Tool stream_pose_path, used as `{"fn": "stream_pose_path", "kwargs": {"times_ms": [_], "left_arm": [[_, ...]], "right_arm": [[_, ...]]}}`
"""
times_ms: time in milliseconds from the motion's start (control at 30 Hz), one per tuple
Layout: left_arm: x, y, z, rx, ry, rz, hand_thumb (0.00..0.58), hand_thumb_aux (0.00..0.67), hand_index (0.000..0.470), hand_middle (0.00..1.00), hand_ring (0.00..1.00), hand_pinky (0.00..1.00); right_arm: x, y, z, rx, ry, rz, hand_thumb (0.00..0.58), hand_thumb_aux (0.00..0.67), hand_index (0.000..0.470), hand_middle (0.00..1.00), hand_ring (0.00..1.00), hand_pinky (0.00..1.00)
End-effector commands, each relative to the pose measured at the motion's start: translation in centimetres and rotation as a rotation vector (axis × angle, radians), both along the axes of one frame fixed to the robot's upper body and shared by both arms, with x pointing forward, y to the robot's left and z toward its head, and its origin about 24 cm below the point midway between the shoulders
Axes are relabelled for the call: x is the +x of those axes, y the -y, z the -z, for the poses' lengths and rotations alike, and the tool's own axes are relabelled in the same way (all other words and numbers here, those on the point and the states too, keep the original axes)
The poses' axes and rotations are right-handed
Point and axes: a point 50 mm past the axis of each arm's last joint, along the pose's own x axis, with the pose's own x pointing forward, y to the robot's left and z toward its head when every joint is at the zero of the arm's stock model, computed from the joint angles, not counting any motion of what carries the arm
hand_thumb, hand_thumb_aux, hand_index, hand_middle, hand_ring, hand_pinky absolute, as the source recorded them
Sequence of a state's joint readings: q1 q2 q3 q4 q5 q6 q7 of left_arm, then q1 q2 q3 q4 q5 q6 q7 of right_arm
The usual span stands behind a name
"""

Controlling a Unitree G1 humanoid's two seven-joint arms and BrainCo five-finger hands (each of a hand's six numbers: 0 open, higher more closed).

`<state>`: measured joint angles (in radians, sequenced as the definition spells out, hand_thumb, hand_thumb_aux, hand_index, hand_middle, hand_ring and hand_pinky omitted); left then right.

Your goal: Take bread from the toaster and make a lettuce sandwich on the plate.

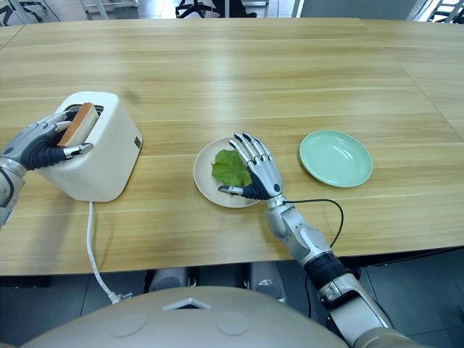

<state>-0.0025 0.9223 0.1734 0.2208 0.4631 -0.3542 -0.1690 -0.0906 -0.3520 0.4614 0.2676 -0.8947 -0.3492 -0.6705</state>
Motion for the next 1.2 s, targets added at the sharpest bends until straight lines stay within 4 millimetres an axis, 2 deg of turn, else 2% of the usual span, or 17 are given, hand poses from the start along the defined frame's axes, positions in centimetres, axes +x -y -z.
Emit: {"fn": "stream_pose_path", "kwargs": {"times_ms": [33, 433, 967, 1200], "left_arm": [[-0.1, 0.7, 1.1, -0.032, -0.059, 0.029, 0.58, 0.67, 0.46, 0.0, 0.0, 0.0], [0.1, 0.8, 0.1, -0.134, 0.001, 0.021, 0.58, 0.67, 0.46, 0.0, 0.0, 0.0], [0.1, -0.3, -3.5, -0.3, 0.204, -0.004, 0.58, 0.67, 0.46, 0.0, 0.0, 0.0], [0.0, -0.5, -4.4, -0.353, 0.258, 0.008, 0.58, 0.67, 0.46, 0.16, 0.16, 0.16]], "right_arm": [[0.1, 0.2, 0.0, 0.001, -0.001, 0.005, 0.0, 0.0, 0.0, 0.0, 0.0, 0.0], [0.1, 0.2, 0.0, 0.001, 0.001, 0.008, 0.0, 0.0, 0.0, 0.0, 0.0, 0.0], [0.1, 0.3, 0.2, 0.008, -0.004, 0.016, 0.0, 0.0, 0.0, 0.0, 0.0, 0.0], [0.1, 0.3, 0.2, 0.009, -0.005, 0.021, 0.0, 0.0, 0.0, 0.0, 0.0, 0.0]]}}
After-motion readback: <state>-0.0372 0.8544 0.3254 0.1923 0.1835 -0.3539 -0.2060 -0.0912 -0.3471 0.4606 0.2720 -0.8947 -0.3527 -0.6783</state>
